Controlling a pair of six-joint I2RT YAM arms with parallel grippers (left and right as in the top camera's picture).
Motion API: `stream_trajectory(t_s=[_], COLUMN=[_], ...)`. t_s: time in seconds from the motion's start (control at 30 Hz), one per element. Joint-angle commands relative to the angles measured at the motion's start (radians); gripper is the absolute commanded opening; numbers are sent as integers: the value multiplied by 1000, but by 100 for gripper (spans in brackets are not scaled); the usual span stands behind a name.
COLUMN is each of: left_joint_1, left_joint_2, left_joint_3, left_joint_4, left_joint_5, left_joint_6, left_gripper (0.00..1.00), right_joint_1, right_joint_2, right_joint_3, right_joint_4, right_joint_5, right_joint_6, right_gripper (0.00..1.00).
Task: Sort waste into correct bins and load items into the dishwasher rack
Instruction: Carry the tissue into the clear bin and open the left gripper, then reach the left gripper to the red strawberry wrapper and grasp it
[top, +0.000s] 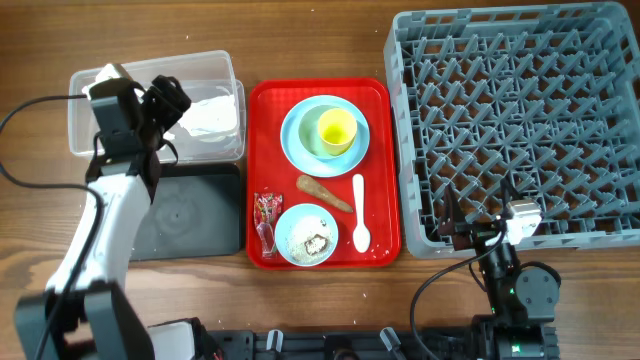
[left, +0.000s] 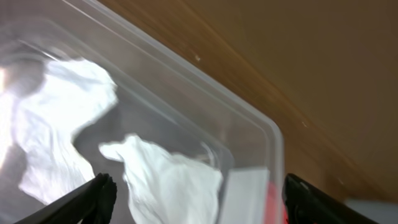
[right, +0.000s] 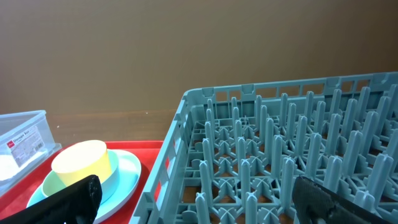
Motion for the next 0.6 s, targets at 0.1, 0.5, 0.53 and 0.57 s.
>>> stream_trajectory(t_s=[0.1,0.5,0.53,0.57], left_joint_1=[2,-3,-11,-23], left_joint_2=[-248,-323,-323,-323], left_joint_3=[11,11,11,11], left_joint_4=[-398,-975,-991,-1008], left_joint_5=[360,366,362,345], left_joint_6=[-35,93,101,100], left_gripper=[100,8,4,4], right_joint_1=[-3,-3,-3,-3], right_joint_2=[-10,-10,-10,-10], right_joint_3=[-1,-1,-1,-1], right_joint_4=[3,3,3,3], right_joint_5=[3,3,3,3], right_joint_6=[13,13,13,13], right_gripper=[100,100,100,100])
